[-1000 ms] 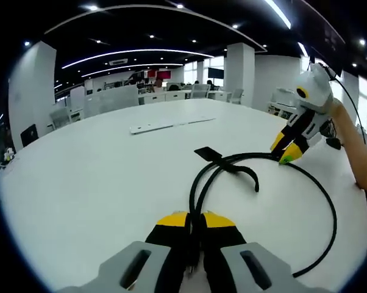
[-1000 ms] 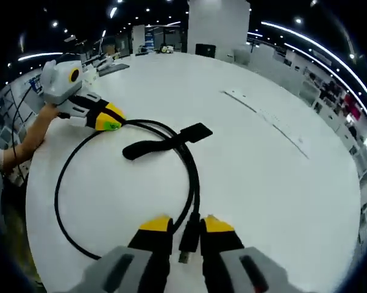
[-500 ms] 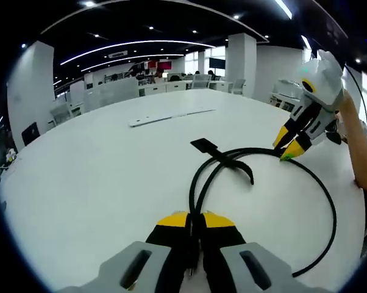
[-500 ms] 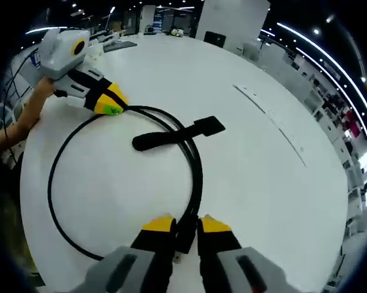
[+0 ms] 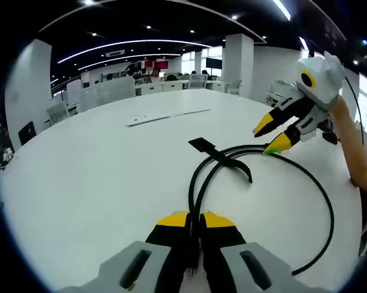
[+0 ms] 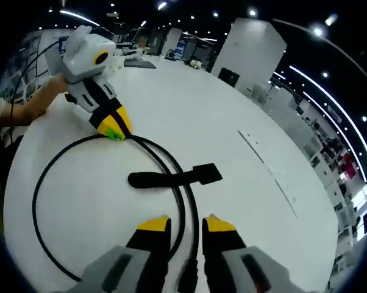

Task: Find the charging cable on the desk, coil it up and secure with Velcro.

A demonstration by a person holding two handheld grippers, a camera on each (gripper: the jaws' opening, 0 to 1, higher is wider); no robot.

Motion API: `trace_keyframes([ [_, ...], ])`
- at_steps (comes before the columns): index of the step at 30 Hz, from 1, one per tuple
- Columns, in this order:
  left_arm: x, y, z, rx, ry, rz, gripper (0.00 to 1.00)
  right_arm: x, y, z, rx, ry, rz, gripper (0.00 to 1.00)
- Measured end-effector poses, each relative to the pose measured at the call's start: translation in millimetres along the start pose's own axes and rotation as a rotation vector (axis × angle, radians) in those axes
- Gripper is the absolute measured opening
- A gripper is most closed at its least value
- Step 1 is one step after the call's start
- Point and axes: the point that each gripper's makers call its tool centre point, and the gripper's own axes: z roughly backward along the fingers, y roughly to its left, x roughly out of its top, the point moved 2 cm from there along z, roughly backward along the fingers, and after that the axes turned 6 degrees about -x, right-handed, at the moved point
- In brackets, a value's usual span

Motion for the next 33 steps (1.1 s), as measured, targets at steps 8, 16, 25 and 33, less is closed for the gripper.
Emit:
trace_keyframes([
  [8, 1.2, 2.0, -0.6, -0.005, -0.002, -0.007, 0.08, -0.8, 1.4, -15.3, 0.076, -0.098, -0.141, 0.35],
  [16, 1.8, 3.8, -1.2, -0.018, -0.007, 0.006, 0.08, -1.3, 3.0, -21.9, 0.112, -0.133, -0.253, 0.19],
  [25, 4.5, 1.4, -5.8, -0.064, -0.041, 0.038, 0.1, 1.2, 7.5, -18.3, 0.081, -0.102, -0.145, 0.11],
  [33, 13.0, 6.2, -17.8, -0.097, -0.074, 0.055, 0.17, 1.3, 5.7, -17.9, 0.086, -0.101, -0.14, 0.1],
])
